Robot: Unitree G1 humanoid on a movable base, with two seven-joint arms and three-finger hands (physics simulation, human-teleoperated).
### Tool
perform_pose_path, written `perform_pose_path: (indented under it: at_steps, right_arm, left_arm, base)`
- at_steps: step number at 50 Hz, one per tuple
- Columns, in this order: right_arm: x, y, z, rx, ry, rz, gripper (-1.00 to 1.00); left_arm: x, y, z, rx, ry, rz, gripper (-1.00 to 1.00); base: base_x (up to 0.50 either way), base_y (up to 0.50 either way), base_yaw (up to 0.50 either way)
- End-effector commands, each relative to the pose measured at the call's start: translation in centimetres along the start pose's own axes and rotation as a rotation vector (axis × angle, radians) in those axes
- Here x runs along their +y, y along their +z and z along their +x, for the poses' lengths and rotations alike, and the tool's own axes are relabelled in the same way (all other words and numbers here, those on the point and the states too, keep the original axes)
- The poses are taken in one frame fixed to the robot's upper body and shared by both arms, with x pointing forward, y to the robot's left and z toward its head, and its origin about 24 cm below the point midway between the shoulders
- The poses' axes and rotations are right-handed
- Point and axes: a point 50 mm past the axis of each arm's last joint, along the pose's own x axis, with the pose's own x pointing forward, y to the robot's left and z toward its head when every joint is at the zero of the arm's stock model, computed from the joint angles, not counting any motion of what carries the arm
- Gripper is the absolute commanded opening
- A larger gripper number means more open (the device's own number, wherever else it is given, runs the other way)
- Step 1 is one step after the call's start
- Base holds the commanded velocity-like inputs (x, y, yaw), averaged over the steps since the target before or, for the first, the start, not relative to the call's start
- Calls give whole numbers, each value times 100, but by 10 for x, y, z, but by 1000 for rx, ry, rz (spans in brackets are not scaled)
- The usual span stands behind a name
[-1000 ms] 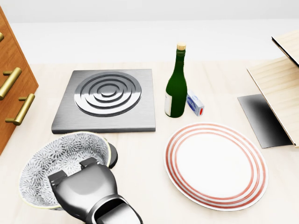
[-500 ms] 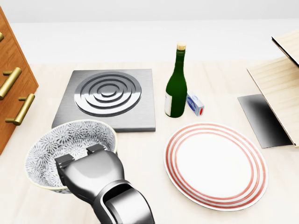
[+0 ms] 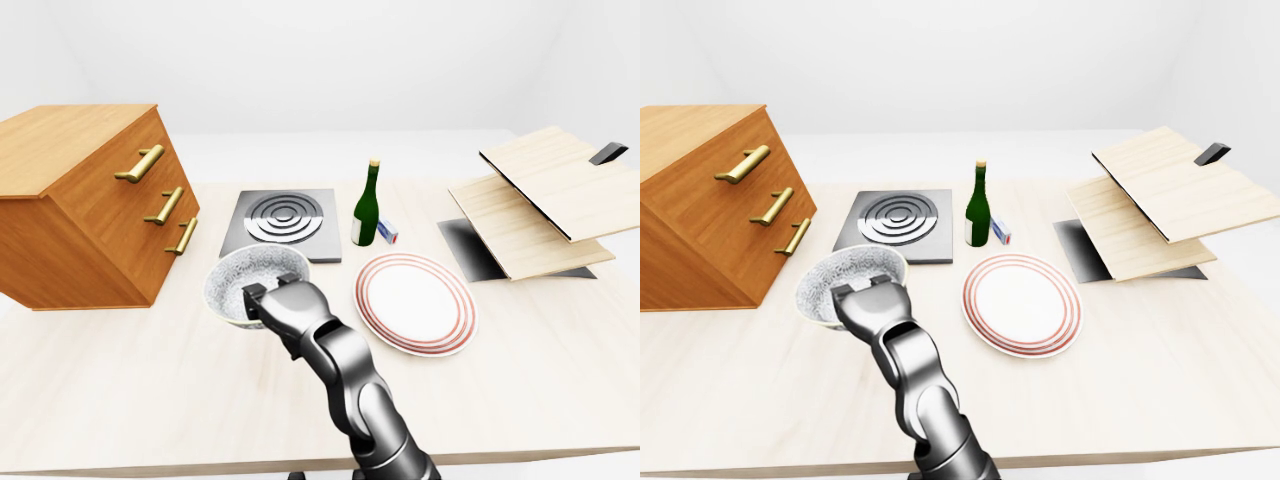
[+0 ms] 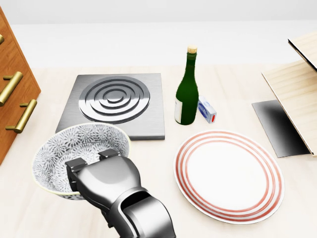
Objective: Pick up the akita bowl and put it on the plate.
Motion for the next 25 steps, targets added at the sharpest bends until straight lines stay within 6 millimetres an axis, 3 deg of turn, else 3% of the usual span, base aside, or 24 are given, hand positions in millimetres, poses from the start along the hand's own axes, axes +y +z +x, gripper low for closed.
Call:
perform_pose_path:
  at_steps: [1, 25]
  right_arm:
    - [-11, -7, -6, 29, -55, -12, -100]
    - [-18, -22, -13, 80, -95, -19, -100]
  left_arm:
    - [1, 1, 0, -2, 3, 0, 100]
    - [-1, -2, 0, 8, 6, 2, 100]
  base:
    - [0, 0, 0]
    - [0, 0, 0]
